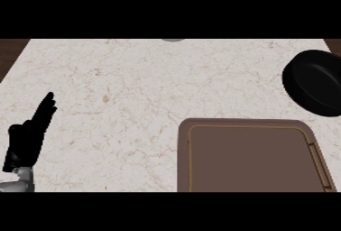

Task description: Pick the bell pepper from the tray and place it in the pot

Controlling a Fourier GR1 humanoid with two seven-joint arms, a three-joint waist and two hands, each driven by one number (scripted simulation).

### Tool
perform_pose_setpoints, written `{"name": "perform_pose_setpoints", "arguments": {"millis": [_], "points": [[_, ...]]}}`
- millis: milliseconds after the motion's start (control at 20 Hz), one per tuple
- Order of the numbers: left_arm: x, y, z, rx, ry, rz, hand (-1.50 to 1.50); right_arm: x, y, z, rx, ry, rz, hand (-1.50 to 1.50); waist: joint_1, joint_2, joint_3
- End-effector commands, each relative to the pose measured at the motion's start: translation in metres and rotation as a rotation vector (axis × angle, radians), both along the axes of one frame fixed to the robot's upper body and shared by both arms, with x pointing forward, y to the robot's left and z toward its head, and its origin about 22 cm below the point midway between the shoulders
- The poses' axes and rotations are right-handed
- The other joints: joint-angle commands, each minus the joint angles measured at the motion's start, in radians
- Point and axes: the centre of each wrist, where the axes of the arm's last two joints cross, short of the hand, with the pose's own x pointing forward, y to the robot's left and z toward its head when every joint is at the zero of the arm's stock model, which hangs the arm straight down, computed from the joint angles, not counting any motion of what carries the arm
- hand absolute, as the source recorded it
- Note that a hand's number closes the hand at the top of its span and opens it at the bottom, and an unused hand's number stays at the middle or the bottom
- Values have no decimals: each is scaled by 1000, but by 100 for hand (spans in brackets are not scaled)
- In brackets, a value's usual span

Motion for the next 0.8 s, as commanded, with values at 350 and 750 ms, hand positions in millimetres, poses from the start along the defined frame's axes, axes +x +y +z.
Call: {"name": "perform_pose_setpoints", "arguments": {"millis": [350, 750], "points": [[3, -3, 1, 3, -23, -25, 0, 1, -43, -40, 44, 80, -29, 150, 38, 18, 2], [2, -10, 3, -12, -26, -40, 0, -5, -55, -63, 212, 40, 41, -150, 47, 22, 5]]}}
